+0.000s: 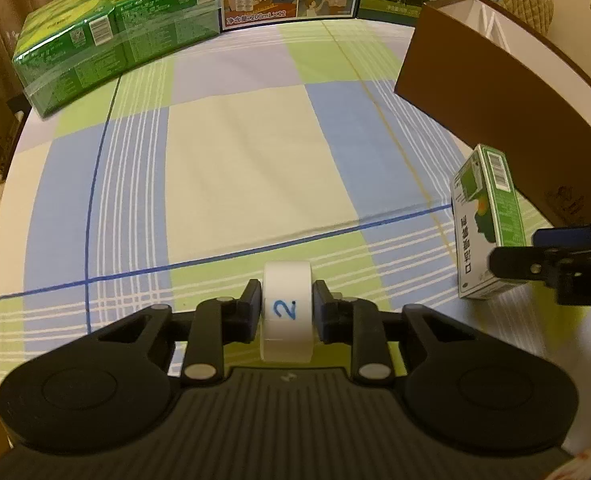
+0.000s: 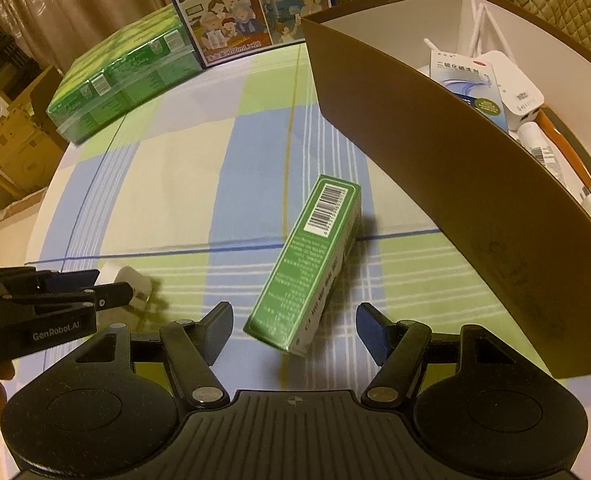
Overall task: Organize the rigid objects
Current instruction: 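Grasp the green-and-white box with the right tool while the left tool holds the plug, then carry the plug with the left tool while the right tool carries the green box over the box, then open both tools to release the plug and green box into the box, then withdraw both tools from the box back over the table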
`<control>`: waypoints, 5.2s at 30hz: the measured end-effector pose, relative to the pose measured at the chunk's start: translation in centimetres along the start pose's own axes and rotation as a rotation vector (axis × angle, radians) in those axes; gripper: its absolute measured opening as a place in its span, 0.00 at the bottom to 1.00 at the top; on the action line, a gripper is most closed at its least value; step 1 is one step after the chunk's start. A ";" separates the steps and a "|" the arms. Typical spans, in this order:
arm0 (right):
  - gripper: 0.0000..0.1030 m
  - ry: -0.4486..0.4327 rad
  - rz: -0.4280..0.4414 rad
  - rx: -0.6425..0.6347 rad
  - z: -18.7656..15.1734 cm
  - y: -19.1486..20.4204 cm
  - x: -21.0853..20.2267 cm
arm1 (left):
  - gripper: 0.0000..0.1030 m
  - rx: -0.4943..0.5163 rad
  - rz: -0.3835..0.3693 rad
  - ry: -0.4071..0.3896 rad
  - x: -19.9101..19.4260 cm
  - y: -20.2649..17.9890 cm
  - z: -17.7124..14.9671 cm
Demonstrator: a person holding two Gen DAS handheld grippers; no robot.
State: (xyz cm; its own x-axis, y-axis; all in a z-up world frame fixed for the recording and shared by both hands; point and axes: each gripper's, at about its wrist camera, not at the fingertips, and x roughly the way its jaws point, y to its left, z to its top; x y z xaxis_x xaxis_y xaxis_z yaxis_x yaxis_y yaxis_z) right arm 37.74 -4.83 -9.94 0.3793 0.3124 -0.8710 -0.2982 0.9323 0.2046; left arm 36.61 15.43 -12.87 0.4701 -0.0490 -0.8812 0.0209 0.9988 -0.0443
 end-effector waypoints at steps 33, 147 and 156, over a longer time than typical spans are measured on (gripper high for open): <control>0.26 0.043 -0.048 -0.156 -2.4 0.7 1.0 | 0.22 0.017 0.069 0.002 -1.2 -2.1 -1.9; 0.66 -0.156 -0.123 -0.237 7.9 -25.8 -13.2 | 0.50 0.183 -0.146 -0.087 0.0 -32.9 15.9; 0.68 -0.217 -0.070 -0.193 5.8 -24.5 -16.2 | 0.60 0.172 -0.134 -0.166 -4.8 -31.1 13.4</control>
State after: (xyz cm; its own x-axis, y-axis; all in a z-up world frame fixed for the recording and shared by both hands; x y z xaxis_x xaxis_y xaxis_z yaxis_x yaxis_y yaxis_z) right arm 43.92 -31.67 1.75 0.5772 0.2993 -0.7598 -0.4180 0.9076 0.0400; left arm 45.53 -15.32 -0.98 0.5914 -0.1936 -0.7828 0.2355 0.9699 -0.0619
